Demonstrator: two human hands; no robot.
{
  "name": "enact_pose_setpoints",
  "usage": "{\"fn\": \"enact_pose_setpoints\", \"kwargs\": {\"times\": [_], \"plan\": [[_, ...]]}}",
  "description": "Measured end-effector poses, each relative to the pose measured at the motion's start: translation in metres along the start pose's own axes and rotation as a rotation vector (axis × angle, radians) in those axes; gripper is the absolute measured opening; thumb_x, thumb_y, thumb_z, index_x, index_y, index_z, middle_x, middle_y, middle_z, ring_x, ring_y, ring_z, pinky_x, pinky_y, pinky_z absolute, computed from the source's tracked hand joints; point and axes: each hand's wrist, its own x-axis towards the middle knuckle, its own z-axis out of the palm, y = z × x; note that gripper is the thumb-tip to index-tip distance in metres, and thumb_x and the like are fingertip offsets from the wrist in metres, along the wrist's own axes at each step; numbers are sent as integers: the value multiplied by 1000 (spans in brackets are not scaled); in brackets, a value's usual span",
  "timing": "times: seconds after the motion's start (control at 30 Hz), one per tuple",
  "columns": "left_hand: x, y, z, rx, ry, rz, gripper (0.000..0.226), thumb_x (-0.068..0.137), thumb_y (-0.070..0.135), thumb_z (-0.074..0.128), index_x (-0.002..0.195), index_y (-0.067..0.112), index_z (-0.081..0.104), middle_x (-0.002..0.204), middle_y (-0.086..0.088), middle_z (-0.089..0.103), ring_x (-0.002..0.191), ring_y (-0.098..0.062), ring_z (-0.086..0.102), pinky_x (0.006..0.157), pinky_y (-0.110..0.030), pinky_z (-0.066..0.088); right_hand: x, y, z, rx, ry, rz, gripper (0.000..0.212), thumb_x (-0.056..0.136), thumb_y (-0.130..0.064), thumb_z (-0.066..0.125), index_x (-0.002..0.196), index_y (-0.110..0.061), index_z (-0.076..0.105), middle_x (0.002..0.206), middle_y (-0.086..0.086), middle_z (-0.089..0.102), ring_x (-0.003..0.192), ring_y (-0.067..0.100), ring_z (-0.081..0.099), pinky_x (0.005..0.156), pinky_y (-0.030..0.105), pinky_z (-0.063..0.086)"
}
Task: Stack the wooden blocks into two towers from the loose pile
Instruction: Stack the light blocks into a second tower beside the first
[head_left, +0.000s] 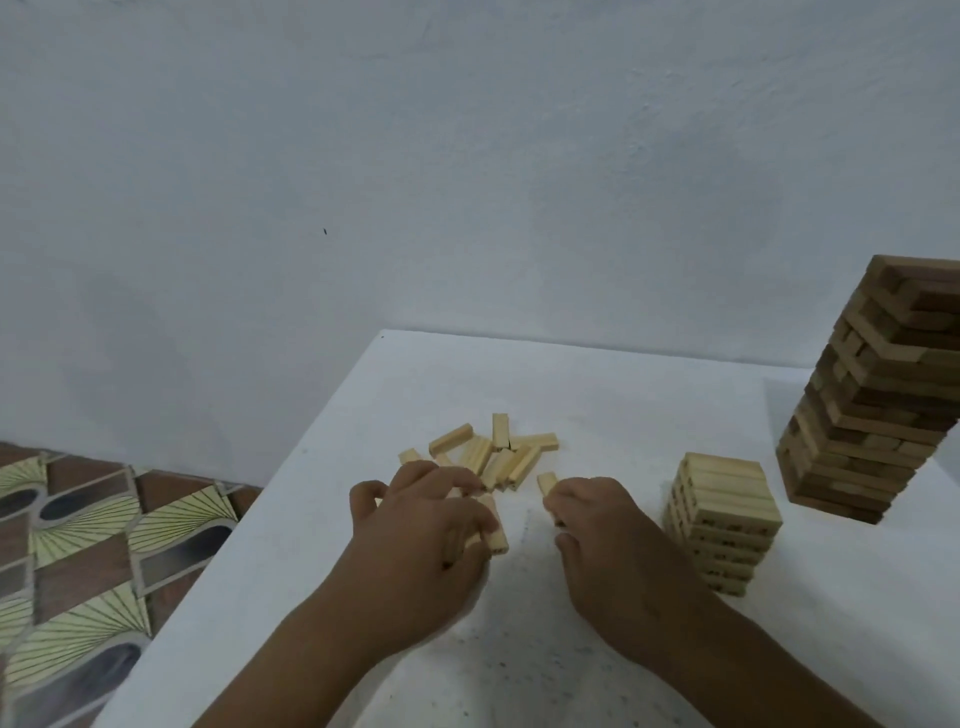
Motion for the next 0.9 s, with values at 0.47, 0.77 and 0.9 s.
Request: {"fn": "enact_pose_setpoints", "kwargs": {"times": [0.47,0.77,0.9], "plan": [[7,23,13,-46,-129,220,18,89,41,60,106,43,62,119,32,53,123,13,30,96,-31,10,-35,17,-3,83,-73,-123,59,83,-42,22,108,-19,70,106,0,65,95,18,57,83,22,41],[7,15,21,-119,-157,188,27,74,57,70,94,42,61,127,35,50,127,12,29,101,-35,16,-45,29,-8,220,36,-206,18,77,-13,68,91,-24,72,97,-13,63,90,-2,53,79,9,42],[7,18,22,-111,-140,182,24,74,56,70,83,43,52,124,36,53,121,11,33,96,-32,20,-44,28,-9,272,65,-108,28,80,-34,66,107,-39,64,129,-23,48,119,-7,42,96,11,36]]}}
